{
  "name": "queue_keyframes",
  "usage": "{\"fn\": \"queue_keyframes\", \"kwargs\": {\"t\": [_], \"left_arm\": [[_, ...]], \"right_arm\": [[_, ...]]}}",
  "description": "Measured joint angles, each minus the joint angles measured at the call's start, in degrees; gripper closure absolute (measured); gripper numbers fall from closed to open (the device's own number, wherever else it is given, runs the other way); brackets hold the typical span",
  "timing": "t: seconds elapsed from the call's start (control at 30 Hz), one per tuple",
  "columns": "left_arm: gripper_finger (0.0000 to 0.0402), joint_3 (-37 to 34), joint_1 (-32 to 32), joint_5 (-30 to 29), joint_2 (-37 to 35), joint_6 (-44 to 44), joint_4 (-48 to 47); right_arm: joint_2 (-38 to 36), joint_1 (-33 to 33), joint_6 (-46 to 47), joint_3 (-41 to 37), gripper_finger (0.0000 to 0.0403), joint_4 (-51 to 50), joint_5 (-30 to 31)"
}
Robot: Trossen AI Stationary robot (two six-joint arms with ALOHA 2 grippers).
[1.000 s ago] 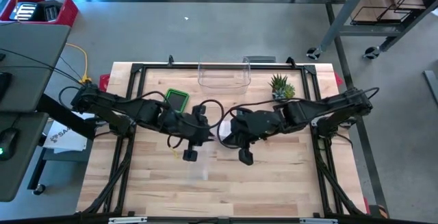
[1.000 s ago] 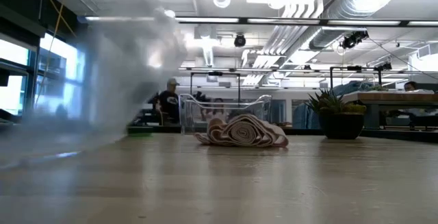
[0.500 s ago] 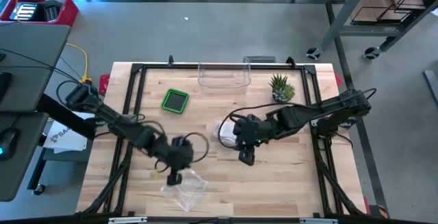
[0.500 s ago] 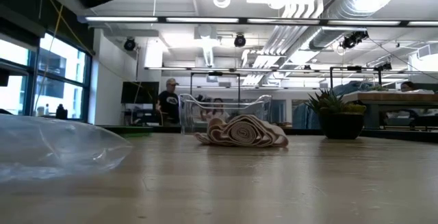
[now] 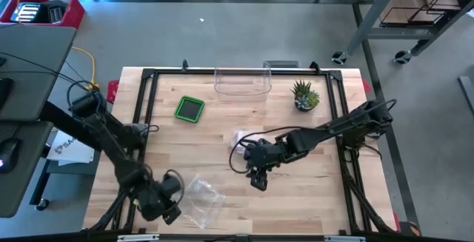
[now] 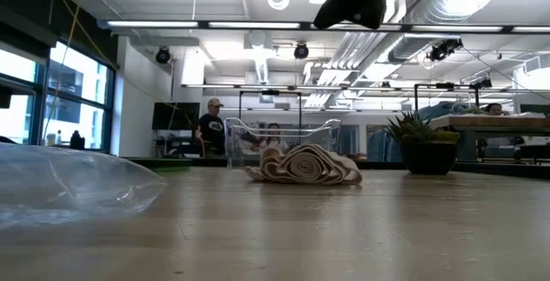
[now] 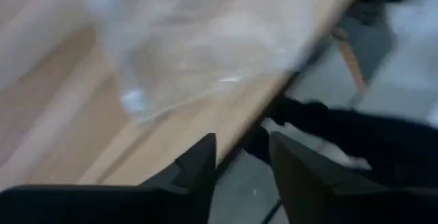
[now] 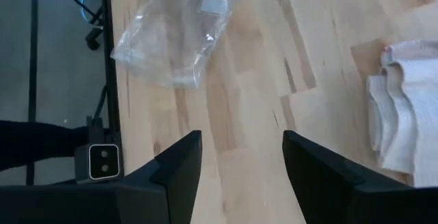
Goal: Roll bandage
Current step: Open the transparent zip bag
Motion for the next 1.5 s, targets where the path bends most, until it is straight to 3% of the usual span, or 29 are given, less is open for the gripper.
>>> {"fn": "queue_keyframes", "kwargs": {"t": [0.2, 0.67, 0.93, 1.07, 1.17, 1.23, 1.4, 1.5], "left_arm": [[0.0213, -5.7, -1.99, -2.84, 1.6, -16.33, 5.2], [0.0202, -6.93, 0.0, -1.01, 8.34, -22.4, 9.54], [0.0223, -4.9, 4.38, -3.97, 8.21, -10.29, 8.17], [0.0264, -4.89, 8.77, 3.96, 8.39, 2.53, 10.42], [0.0332, -4.87, 11.99, 8.57, 8.25, 11.57, 10.48], [0.0381, -4.87, 13.99, 10.63, 8.05, 16.92, 10.57], [0.04, -4.83, 16.14, 17.6, 8.01, 28.8, 8.97], [0.0401, -4.83, 16.54, 19.81, 8.01, 38.14, 7.9]], "right_arm": [[2.38, 0.1, -1.05, 0.0, 0.0206, 3.05, -1.81], [3.08, 0.04, -1.18, 0.0, 0.0206, 3.46, -1.35], [3.08, -1.1, -2.04, 0.0, 0.0206, 3.32, -1.09], [3.05, -2.09, -1.72, 0.0, 0.0206, 2.7, -3.92], [2.81, -2.22, -1.76, 0.0, 0.0216, 2.12, -4.52], [2.07, -1.74, -1.92, 0.0, 0.0242, 0.98, -4.22], [-0.74, 0.07, -0.77, 0.02, 0.0377, -4.02, -3.11], [-1.59, 1.6, 1.78, 0.04, 0.039, -9.49, -1.28]]}}
